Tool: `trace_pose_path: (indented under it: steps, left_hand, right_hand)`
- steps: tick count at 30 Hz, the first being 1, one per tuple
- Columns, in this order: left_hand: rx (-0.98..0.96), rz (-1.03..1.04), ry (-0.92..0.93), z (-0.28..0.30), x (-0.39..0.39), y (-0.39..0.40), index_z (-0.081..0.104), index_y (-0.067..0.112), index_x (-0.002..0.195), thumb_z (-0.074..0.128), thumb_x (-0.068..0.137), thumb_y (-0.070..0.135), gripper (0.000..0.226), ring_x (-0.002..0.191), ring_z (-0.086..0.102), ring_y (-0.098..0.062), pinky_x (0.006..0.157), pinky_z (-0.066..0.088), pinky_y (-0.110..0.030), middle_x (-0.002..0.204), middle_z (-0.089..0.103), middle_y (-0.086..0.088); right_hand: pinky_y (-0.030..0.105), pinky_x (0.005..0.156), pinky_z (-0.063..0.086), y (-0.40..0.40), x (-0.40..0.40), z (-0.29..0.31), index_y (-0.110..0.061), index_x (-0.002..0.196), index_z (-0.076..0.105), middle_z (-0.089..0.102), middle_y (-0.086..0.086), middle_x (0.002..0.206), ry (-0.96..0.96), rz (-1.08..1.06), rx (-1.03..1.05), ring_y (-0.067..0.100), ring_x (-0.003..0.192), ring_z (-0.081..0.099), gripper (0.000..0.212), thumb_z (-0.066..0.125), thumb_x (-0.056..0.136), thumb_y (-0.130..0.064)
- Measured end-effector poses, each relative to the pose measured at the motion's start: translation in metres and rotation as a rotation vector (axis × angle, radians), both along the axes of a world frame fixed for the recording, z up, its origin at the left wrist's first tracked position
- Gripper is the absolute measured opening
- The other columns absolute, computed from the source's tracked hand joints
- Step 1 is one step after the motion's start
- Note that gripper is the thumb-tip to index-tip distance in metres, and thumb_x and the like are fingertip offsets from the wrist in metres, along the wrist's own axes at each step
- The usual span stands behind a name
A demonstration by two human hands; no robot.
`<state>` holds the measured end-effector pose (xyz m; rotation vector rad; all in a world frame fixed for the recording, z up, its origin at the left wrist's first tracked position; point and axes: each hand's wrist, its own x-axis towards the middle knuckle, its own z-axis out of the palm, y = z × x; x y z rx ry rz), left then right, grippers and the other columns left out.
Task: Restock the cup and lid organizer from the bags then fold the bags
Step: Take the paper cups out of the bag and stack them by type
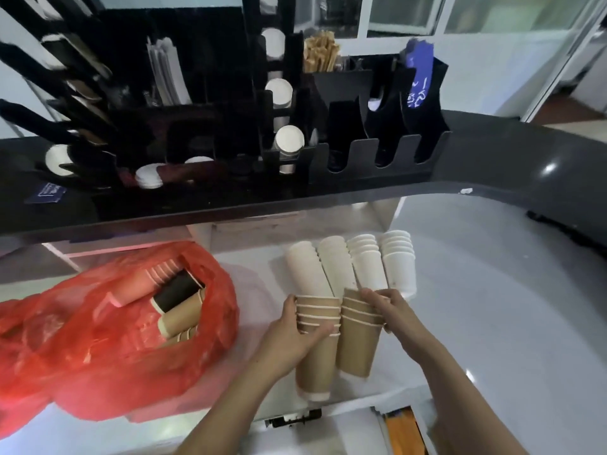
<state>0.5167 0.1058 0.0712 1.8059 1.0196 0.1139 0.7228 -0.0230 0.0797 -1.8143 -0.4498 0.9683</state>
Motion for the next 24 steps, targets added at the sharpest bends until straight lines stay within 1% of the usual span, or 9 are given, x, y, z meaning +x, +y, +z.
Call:
trace_pose_path:
  steps: [3, 6, 7, 9, 12, 17, 19, 21, 24]
  left_hand:
    - [-0.090, 0.044, 0.060, -0.030, 0.017, -0.018, 0.039, 0.043, 0.132, 0.068, 0.064, 0.083, 0.084, 0.101, 0.070, -0.009, 0.091, 0.059, -0.039, 0.114, 0.072, 0.018]
    - [-0.072, 0.072, 0.158, -0.052, 0.034, -0.031, 0.024, 0.037, 0.148, 0.057, 0.066, 0.089, 0.102, 0.110, 0.068, -0.023, 0.094, 0.056, -0.040, 0.127, 0.069, 0.005]
    - [-0.068, 0.077, 0.187, -0.056, 0.038, -0.034, 0.018, 0.034, 0.153, 0.055, 0.071, 0.087, 0.104, 0.113, 0.067, -0.026, 0.096, 0.055, -0.039, 0.130, 0.068, 0.001]
    - [-0.077, 0.062, 0.216, -0.064, 0.043, -0.039, 0.006, 0.031, 0.159, 0.056, 0.076, 0.084, 0.111, 0.118, 0.065, -0.029, 0.100, 0.052, -0.037, 0.135, 0.065, -0.003]
    - [-0.139, 0.053, 0.190, -0.070, 0.042, -0.045, -0.003, 0.037, 0.159, 0.062, 0.060, 0.084, 0.128, 0.121, 0.063, -0.025, 0.103, 0.051, -0.039, 0.137, 0.064, 0.002]
    - [-0.178, 0.159, 0.163, -0.082, 0.040, -0.045, 0.011, 0.047, 0.154, 0.070, 0.058, 0.082, 0.117, 0.120, 0.063, -0.023, 0.099, 0.055, -0.046, 0.137, 0.062, 0.005]
    - [-0.184, 0.184, 0.159, -0.082, 0.039, -0.044, 0.017, 0.047, 0.152, 0.071, 0.060, 0.081, 0.112, 0.120, 0.062, -0.023, 0.097, 0.056, -0.048, 0.137, 0.061, 0.008]
    - [-0.178, 0.188, 0.151, -0.079, 0.040, -0.044, 0.024, 0.043, 0.150, 0.071, 0.064, 0.078, 0.104, 0.120, 0.062, -0.022, 0.101, 0.054, -0.046, 0.138, 0.061, 0.008]
    - [-0.168, 0.210, 0.161, -0.071, 0.043, -0.045, 0.026, 0.041, 0.153, 0.066, 0.073, 0.075, 0.095, 0.125, 0.060, -0.024, 0.105, 0.051, -0.043, 0.146, 0.057, 0.005]
  right_hand:
    - [0.024, 0.067, 0.042, -0.012, 0.008, -0.024, -0.021, 0.126, 0.055, 0.067, -0.007, 0.115, 0.022, -0.017, -0.054, 0.004, 0.092, 0.062, 0.066, 0.073, 0.083, -0.068]
    - [0.036, 0.087, 0.054, -0.017, 0.012, -0.055, -0.026, 0.142, 0.045, 0.064, -0.005, 0.129, 0.002, -0.012, -0.095, 0.013, 0.111, 0.064, 0.085, 0.068, 0.079, -0.078]
    - [0.041, 0.096, 0.055, -0.020, 0.013, -0.063, -0.028, 0.149, 0.039, 0.062, -0.004, 0.135, -0.016, 0.012, -0.115, 0.016, 0.115, 0.063, 0.089, 0.069, 0.080, -0.076]
    - [0.043, 0.104, 0.052, -0.025, 0.015, -0.075, -0.029, 0.159, 0.025, 0.058, -0.003, 0.142, -0.082, 0.094, -0.138, 0.021, 0.121, 0.061, 0.093, 0.075, 0.086, -0.059]
    - [0.040, 0.105, 0.048, -0.032, 0.018, -0.081, -0.028, 0.164, 0.013, 0.053, -0.005, 0.140, -0.157, 0.174, -0.154, 0.024, 0.130, 0.056, 0.102, 0.078, 0.088, -0.047]
    - [0.033, 0.099, 0.046, -0.035, 0.022, -0.083, -0.038, 0.162, 0.016, 0.052, -0.013, 0.131, -0.218, 0.227, -0.108, 0.015, 0.117, 0.055, 0.095, 0.077, 0.090, -0.046]
    - [0.031, 0.094, 0.046, -0.035, 0.025, -0.082, -0.041, 0.157, 0.025, 0.056, -0.009, 0.128, -0.214, 0.227, -0.109, 0.015, 0.111, 0.057, 0.086, 0.077, 0.089, -0.045]
    - [0.032, 0.091, 0.049, -0.034, 0.030, -0.083, -0.044, 0.151, 0.032, 0.061, -0.001, 0.125, -0.211, 0.220, -0.127, 0.016, 0.108, 0.061, 0.077, 0.077, 0.089, -0.048]
    - [0.036, 0.096, 0.053, -0.033, 0.034, -0.086, -0.045, 0.149, 0.035, 0.064, 0.002, 0.125, -0.217, 0.237, -0.143, 0.018, 0.111, 0.063, 0.075, 0.077, 0.087, -0.052]
